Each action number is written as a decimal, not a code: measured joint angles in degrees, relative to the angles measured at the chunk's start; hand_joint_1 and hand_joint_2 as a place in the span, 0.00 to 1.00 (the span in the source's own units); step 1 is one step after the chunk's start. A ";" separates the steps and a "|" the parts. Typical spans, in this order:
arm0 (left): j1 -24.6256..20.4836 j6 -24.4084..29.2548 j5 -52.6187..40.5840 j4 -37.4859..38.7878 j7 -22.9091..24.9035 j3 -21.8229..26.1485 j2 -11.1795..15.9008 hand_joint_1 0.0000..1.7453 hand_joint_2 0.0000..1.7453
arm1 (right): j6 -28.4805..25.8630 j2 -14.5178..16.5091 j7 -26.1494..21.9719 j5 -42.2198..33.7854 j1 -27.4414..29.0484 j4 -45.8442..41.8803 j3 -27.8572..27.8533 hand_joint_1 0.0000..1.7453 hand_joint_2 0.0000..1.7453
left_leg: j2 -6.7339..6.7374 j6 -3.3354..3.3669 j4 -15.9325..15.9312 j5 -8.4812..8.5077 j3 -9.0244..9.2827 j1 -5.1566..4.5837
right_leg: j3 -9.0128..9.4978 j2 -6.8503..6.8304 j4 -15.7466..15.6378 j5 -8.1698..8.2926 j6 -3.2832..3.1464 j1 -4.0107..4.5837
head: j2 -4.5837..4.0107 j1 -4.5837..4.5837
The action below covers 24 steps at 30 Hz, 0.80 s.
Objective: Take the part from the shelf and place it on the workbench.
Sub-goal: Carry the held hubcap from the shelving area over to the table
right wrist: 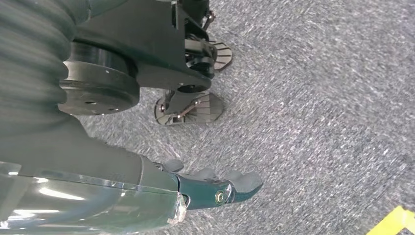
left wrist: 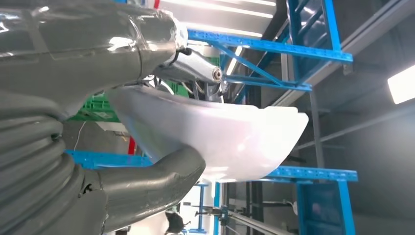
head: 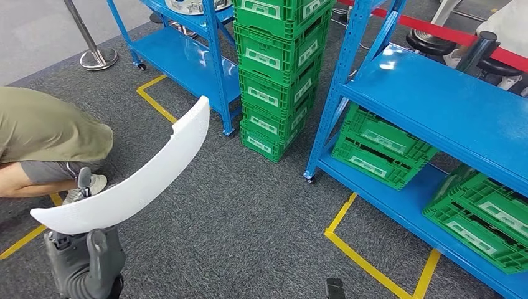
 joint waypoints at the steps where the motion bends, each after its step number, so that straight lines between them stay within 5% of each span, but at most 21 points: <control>1: -0.17 -0.35 0.14 0.11 0.00 0.05 -0.05 1.00 1.00 | 0.03 0.03 -0.07 -0.09 -0.01 0.00 -0.01 0.00 1.00 | -0.01 -0.37 -0.02 0.07 -0.12 0.20 | 0.02 -0.40 -0.15 0.25 -0.46 0.06 | 0.00 -0.14; 3: -0.62 -0.85 0.42 0.38 0.00 0.10 -0.09 1.00 1.00 | 0.11 0.14 -0.27 -0.25 -0.05 0.01 -0.02 0.00 1.00 | 2.15 -0.88 1.72 -1.26 -1.08 0.22 | 0.11 -1.20 -0.58 0.79 -1.34 0.10 | 0.00 -0.55; 5: -1.12 -0.91 0.94 0.67 0.01 0.10 -0.08 1.00 1.00 | 0.21 0.22 -0.43 -0.41 0.19 0.01 -0.03 0.00 1.00 | 4.70 -1.08 7.78 -4.87 -3.92 0.07 | 0.02 -2.04 -0.81 1.04 -1.80 0.18 | 0.00 -1.29; 7: -1.34 -0.66 1.78 1.00 0.04 0.10 -0.07 1.00 1.00 | 0.28 0.26 -0.47 -0.54 0.69 0.02 -0.03 0.00 1.00 | 4.96 -1.21 14.65 -7.75 -7.20 0.08 | -0.12 -2.98 -0.78 1.00 -1.92 0.34 | 0.00 -1.98; 8: -1.35 -0.55 2.14 1.17 0.04 0.10 -0.07 1.00 1.00 | 0.28 0.27 -0.46 -0.56 0.91 0.02 -0.03 0.00 1.00 | 4.91 -1.19 15.98 -7.78 -7.84 0.08 | -0.14 -3.42 -0.75 0.95 -1.94 0.42 | 0.00 -2.24; 9: -1.35 -0.52 2.40 1.34 0.05 0.10 -0.07 1.00 1.00 | 0.28 0.29 -0.46 -0.55 1.06 0.03 -0.04 0.00 1.00 | 4.91 -1.09 15.18 -6.75 -7.39 0.05 | -0.12 -3.79 -0.71 0.86 -1.92 0.49 | 0.00 -2.43; 12: -1.43 -1.01 2.65 1.81 0.05 0.12 -0.08 1.00 1.00 | 0.19 0.46 -0.46 -0.43 1.27 0.03 -0.33 0.00 1.00 | 6.81 -0.43 5.01 -1.62 -1.82 -0.30 | 0.12 -4.53 -0.39 0.36 -1.43 0.72 | 0.00 -2.80; 14: -1.48 -1.61 2.63 2.13 0.05 0.17 -0.19 1.00 1.00 | -0.04 0.48 -0.46 -0.37 1.48 0.05 -0.65 0.00 1.00 | 8.12 0.18 0.98 -0.98 0.27 -0.70 | 0.20 -5.05 -0.17 0.01 -0.88 0.97 | 0.00 -3.02; 18: -1.45 -2.89 2.98 2.67 0.04 0.83 -0.84 1.00 1.00 | -0.62 0.23 -0.48 -0.29 1.60 0.09 -0.96 0.00 1.00 | 6.34 1.36 0.16 -1.05 0.41 -0.80 | 0.30 -5.72 0.63 -1.26 0.24 0.83 | 0.00 -2.73; 22: -1.44 -4.33 2.75 3.00 0.04 1.42 -1.69 1.00 1.00 | -1.05 -0.10 -0.54 0.22 1.61 0.08 -0.99 0.00 1.00 | 4.27 2.24 -0.02 -0.78 0.46 -0.64 | -5.35 -2.68 13.35 -7.70 0.83 0.74 | 0.00 -1.27; 24: -1.25 -4.53 2.49 3.26 0.04 1.55 -1.99 1.00 1.00 | -1.13 -0.28 -0.54 0.62 1.57 0.04 -0.99 0.00 1.00 | 3.10 2.39 -0.01 -0.74 0.45 -0.69 | -7.03 -2.38 16.36 -7.73 0.72 0.74 | 0.00 -0.75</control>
